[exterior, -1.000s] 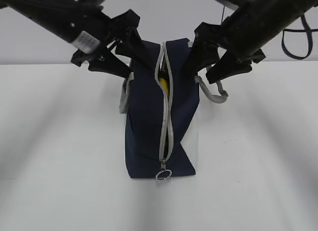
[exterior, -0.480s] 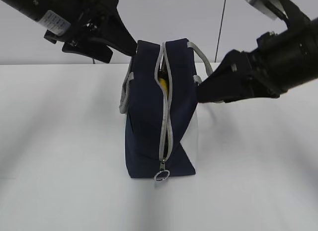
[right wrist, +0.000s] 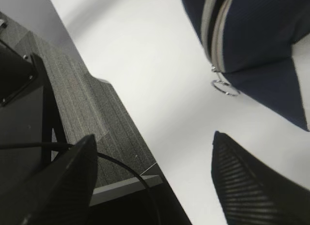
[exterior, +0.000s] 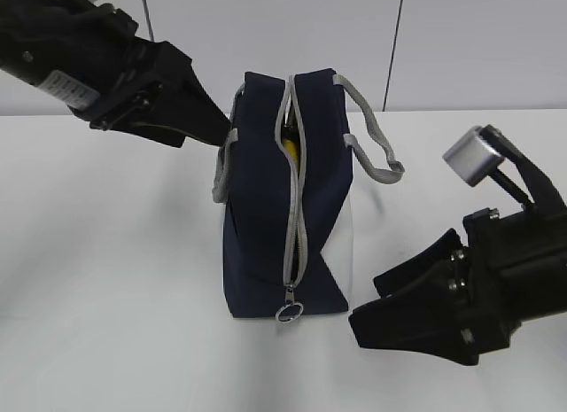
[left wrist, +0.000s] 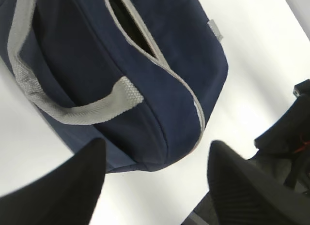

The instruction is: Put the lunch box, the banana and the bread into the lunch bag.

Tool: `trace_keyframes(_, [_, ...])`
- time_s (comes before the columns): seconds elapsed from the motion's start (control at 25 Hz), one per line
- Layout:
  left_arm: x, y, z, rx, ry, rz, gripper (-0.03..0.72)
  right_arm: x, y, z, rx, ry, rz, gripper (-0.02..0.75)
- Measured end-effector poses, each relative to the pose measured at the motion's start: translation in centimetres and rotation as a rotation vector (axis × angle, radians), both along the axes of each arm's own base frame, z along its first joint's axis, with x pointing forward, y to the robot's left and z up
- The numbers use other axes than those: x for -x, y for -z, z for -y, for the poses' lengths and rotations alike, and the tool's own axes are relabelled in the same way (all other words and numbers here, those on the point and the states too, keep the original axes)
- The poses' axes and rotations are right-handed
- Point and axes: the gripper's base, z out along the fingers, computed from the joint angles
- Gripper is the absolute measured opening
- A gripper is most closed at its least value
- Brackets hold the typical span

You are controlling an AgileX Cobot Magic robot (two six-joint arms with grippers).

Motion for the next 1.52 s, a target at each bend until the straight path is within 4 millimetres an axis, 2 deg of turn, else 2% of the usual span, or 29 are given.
trace_keyframes(0.08, [0.4, -0.3, -0.2, 0.001, 0.007, 0.025, 0.445, 0.4, 0.3, -0.1, -0.020, -0.024, 0.003, 0.541])
trace_keyframes(0.32, [0.5, -0.7, -0.3, 0.004, 0.009, 0.044, 0.434, 0.0, -0.7, -0.5, -0.143, 0.047, -0.001, 0.541])
trace_keyframes(0.56, [0.5, -0.7, -0.3, 0.003, 0.011, 0.044, 0.434, -0.5, -0.8, -0.4, -0.142, 0.092, 0.037, 0.541])
trace_keyframes(0.84, [0.5, -0.7, -0.3, 0.003, 0.011, 0.044, 0.424, -0.2, 0.2, -0.2, 0.004, -0.150, 0.281, 0.533])
trace_keyframes(1.04, [0.5, -0.7, -0.3, 0.002, 0.012, 0.045, 0.416, -1.1, 2.5, -0.5, 0.031, -0.231, 0.294, 0.533])
trace_keyframes(1.24, [0.5, -0.7, -0.3, 0.001, 0.012, 0.045, 0.413, -2.5, 5.1, -0.9, -0.013, -0.167, 0.181, 0.533])
trace_keyframes(1.52, [0.5, -0.7, -0.3, -0.003, 0.012, 0.047, 0.403, -3.4, 7.3, -1.6, -0.043, -0.190, 0.160, 0.533])
